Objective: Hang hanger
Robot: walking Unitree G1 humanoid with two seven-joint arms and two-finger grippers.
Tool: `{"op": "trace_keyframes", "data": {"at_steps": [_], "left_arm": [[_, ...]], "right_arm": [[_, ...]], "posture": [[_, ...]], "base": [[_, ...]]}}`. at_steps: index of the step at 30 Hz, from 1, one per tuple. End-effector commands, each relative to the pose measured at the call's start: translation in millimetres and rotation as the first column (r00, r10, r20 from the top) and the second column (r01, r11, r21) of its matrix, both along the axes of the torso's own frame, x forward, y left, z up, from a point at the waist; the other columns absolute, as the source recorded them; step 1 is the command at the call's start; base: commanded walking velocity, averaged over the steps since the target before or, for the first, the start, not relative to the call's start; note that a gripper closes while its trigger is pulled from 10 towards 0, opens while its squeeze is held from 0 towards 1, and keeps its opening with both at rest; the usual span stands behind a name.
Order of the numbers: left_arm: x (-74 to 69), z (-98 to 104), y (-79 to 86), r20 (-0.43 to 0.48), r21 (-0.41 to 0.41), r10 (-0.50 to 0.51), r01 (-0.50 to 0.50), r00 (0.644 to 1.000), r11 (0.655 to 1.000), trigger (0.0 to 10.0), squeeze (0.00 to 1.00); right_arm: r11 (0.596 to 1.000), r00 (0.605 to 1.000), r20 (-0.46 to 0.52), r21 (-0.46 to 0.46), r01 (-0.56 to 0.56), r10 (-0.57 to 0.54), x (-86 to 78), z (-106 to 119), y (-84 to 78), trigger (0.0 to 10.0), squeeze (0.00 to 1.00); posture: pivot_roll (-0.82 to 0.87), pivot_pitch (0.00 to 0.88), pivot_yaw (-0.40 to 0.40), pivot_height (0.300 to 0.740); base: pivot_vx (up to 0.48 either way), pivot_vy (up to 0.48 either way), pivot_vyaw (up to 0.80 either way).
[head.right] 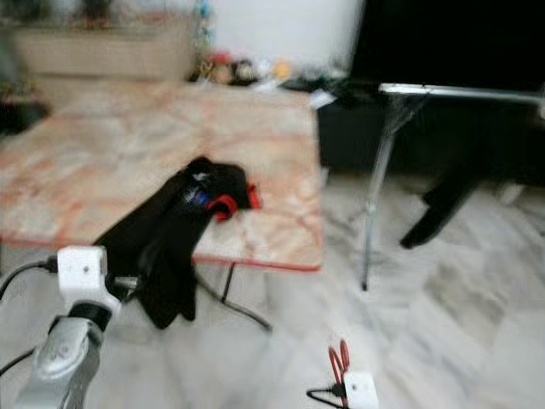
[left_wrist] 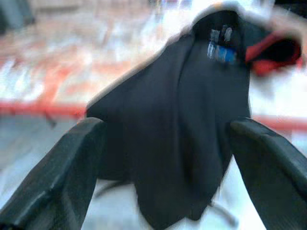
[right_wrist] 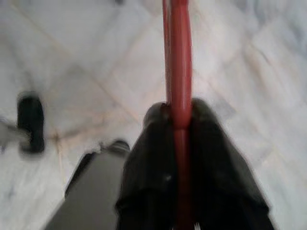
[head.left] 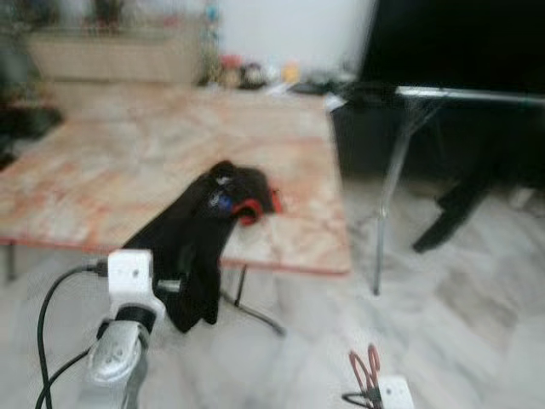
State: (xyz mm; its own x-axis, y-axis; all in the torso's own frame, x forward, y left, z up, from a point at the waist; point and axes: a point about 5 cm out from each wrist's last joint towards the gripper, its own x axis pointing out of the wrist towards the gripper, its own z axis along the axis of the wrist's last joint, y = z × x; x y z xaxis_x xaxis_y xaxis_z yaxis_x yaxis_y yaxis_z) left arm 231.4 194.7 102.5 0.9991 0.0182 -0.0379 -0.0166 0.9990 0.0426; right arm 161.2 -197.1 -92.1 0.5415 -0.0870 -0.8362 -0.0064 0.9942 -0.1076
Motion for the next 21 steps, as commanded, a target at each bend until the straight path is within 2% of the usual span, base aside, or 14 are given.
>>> {"op": "trace_keyframes", "data": {"at_steps": [1, 19, 21], "left_arm": [[6.0, 8, -2.7, 0.032, 0.023, -0.017, 0.017, 0.999, 1.000, 10.0, 0.00], [12.5, 2, -2.3, 0.006, 0.039, -0.044, 0.044, 0.999, 0.998, 10.0, 0.00], [15.2, -1, -2.4, -0.012, 0.038, -0.039, 0.040, 0.999, 0.998, 10.0, 0.00]], "right_arm": [[1.000, 1.000, 0.006, 0.014, 0.003, -0.003, 0.8, 0, 3.8, 10.0, 0.00], [1.000, 1.000, 0.021, 0.018, -0.011, 0.011, 9.7, 3, 7.7, 10.0, 0.00], [1.000, 1.000, 0.025, 0.017, -0.014, 0.013, 11.9, 4, 7.3, 10.0, 0.00]], "posture": [[0.10, 0.000, -0.023, 0.740], [0.11, 0.000, -0.021, 0.740], [0.10, 0.000, -0.026, 0.740]], "base": [[-0.285, 0.000, 0.00], [-0.284, 0.000, 0.00], [0.000, 0.000, 0.00]]}}
